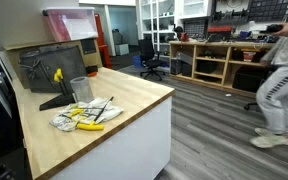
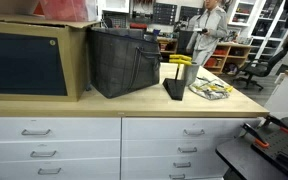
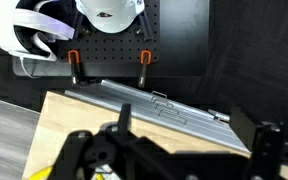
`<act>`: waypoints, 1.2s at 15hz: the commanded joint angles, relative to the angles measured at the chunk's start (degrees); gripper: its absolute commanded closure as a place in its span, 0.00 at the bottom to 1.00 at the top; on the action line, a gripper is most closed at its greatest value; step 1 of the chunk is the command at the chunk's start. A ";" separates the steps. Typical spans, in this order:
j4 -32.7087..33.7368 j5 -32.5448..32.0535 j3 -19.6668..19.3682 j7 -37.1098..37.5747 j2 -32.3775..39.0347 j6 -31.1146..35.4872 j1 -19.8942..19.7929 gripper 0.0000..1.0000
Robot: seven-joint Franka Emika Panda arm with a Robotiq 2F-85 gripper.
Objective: Remove one black object from the black stand
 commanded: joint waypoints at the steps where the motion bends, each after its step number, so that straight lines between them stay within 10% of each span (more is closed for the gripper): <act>1: 0.12 0.36 0.68 -0.58 -0.07 -0.22 -1.03 0.00; 18: 1.69 -0.42 -0.20 1.99 5.32 2.84 -5.53 0.00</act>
